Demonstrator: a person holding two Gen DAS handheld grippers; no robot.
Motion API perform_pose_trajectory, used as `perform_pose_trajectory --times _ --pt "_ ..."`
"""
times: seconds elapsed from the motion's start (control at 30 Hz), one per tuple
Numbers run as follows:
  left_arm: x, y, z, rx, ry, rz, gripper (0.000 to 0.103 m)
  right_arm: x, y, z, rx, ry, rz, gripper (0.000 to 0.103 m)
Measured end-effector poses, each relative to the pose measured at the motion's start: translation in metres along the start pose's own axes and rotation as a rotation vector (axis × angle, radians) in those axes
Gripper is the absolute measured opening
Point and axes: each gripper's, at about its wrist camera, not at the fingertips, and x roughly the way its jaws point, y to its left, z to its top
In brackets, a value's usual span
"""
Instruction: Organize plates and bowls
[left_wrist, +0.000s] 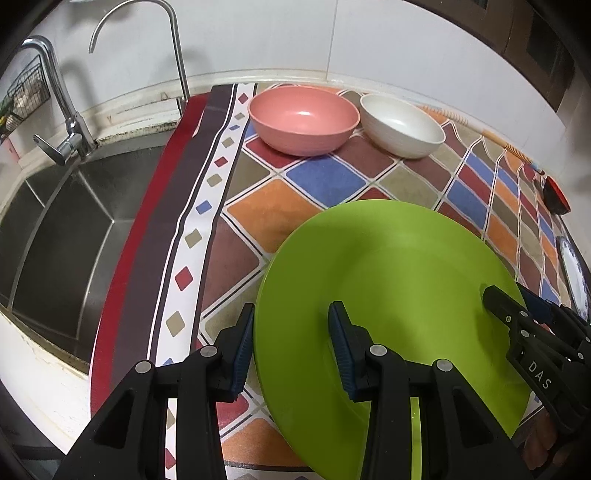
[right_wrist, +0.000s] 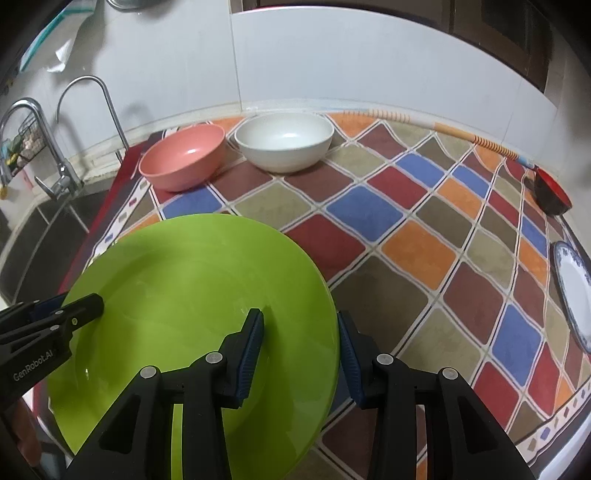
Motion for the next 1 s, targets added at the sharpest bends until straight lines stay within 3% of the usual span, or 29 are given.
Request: perform_pose_trajectory --times 0.77,0.87,1.0 --pt "0.024 0.006 -0.002 0.016 0.049 -0.005 0.038 0.021 0.01 -0.004 -0.026 0.04 -0.031 0.042" --pt "0.021 0.005 -0.001 0.022 0.038 -0.002 0.044 0.022 0.009 -0.004 -0.024 0.042 -0.028 0.042" --pt "0.011 -0.001 0.003 0.03 0.013 -0.005 0.052 0.02 0.006 -0.003 -0.009 0.038 -0.016 0.058"
